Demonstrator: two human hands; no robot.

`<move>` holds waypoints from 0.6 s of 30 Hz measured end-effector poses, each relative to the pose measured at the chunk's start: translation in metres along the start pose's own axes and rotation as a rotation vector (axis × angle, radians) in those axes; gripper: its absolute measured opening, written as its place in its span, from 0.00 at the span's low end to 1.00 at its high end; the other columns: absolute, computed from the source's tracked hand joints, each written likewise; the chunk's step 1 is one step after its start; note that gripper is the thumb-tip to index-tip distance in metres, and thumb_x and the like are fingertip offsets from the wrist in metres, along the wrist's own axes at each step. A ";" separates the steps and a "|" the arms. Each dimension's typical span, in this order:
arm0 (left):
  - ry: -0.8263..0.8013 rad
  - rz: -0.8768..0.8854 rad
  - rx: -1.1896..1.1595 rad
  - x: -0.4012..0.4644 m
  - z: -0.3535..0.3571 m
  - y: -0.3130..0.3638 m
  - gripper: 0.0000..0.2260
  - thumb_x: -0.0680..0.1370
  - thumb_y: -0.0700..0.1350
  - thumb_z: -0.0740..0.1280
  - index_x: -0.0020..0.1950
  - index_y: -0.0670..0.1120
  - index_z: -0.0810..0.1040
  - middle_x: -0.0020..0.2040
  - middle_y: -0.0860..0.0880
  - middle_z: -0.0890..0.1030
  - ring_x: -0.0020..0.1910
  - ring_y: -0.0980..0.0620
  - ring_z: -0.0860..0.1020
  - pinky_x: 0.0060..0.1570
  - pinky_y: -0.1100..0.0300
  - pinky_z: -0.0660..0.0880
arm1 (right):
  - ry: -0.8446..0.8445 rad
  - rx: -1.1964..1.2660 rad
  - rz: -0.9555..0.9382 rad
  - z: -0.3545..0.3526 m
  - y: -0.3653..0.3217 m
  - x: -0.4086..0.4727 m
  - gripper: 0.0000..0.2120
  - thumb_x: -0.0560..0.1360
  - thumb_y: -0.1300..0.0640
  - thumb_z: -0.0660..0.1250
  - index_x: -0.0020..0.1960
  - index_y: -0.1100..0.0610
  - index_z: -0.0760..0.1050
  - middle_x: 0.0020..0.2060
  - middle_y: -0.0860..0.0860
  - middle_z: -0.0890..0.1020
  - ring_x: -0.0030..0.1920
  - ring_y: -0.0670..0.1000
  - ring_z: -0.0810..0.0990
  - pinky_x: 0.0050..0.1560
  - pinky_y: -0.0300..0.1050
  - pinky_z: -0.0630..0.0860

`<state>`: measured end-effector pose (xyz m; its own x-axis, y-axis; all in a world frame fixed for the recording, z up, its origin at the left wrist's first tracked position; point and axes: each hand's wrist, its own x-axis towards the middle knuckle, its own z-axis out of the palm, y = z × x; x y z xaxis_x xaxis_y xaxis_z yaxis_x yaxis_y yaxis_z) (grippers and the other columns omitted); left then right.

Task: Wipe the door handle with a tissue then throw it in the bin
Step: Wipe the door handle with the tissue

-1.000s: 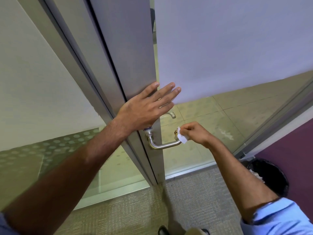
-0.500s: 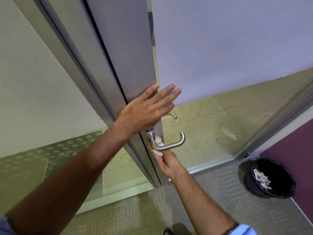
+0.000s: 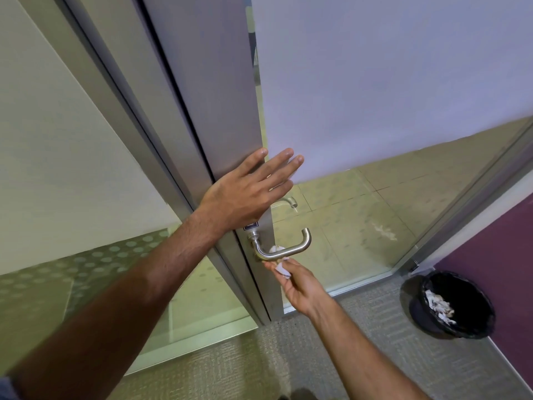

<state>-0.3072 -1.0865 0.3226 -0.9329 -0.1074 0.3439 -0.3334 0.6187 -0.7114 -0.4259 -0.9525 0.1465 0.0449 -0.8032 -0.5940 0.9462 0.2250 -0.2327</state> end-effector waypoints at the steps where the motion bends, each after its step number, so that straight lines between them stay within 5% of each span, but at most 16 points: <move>1: 0.000 0.000 0.001 0.000 0.000 0.000 0.17 0.82 0.41 0.62 0.72 0.47 0.74 0.85 0.43 0.55 0.84 0.42 0.53 0.80 0.42 0.38 | 0.034 0.002 -0.021 -0.008 -0.009 0.000 0.12 0.82 0.71 0.56 0.64 0.74 0.71 0.51 0.70 0.82 0.47 0.63 0.87 0.42 0.46 0.86; 5: -0.007 0.006 0.011 -0.001 0.002 0.001 0.19 0.81 0.40 0.65 0.72 0.47 0.74 0.85 0.43 0.54 0.84 0.42 0.51 0.80 0.42 0.39 | 0.191 -0.185 -0.374 -0.026 -0.054 -0.001 0.07 0.79 0.68 0.66 0.54 0.66 0.81 0.53 0.62 0.85 0.47 0.55 0.88 0.42 0.41 0.84; 8: 0.003 0.003 0.014 -0.001 0.001 0.000 0.18 0.82 0.41 0.64 0.72 0.47 0.74 0.85 0.42 0.54 0.84 0.42 0.52 0.80 0.42 0.40 | 0.220 -0.797 -0.813 -0.007 -0.081 -0.004 0.06 0.75 0.59 0.74 0.43 0.50 0.87 0.41 0.46 0.88 0.42 0.42 0.85 0.42 0.32 0.79; 10: 0.006 0.000 0.015 -0.002 0.000 0.000 0.17 0.82 0.41 0.62 0.72 0.47 0.74 0.85 0.43 0.55 0.84 0.42 0.53 0.80 0.42 0.41 | 0.130 -1.240 -0.974 0.011 -0.097 0.000 0.11 0.75 0.64 0.70 0.43 0.50 0.86 0.39 0.42 0.87 0.40 0.37 0.84 0.42 0.27 0.75; 14: 0.001 0.001 0.017 -0.001 -0.001 0.000 0.17 0.82 0.42 0.63 0.71 0.47 0.74 0.85 0.43 0.55 0.84 0.42 0.53 0.80 0.42 0.40 | -0.038 -1.905 -0.832 0.032 -0.118 0.008 0.12 0.76 0.67 0.64 0.49 0.57 0.86 0.42 0.51 0.88 0.42 0.49 0.83 0.44 0.38 0.75; 18: -0.005 0.001 0.014 0.000 0.000 0.000 0.18 0.81 0.43 0.64 0.71 0.47 0.74 0.85 0.43 0.55 0.84 0.42 0.52 0.80 0.42 0.39 | 0.009 -1.870 -0.684 0.025 -0.128 0.005 0.11 0.76 0.64 0.65 0.47 0.56 0.86 0.40 0.52 0.87 0.43 0.53 0.83 0.43 0.40 0.76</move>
<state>-0.3069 -1.0866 0.3222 -0.9341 -0.1107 0.3395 -0.3340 0.6075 -0.7207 -0.5387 -0.9991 0.1922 -0.1206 -0.9899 -0.0744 -0.6474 0.1352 -0.7501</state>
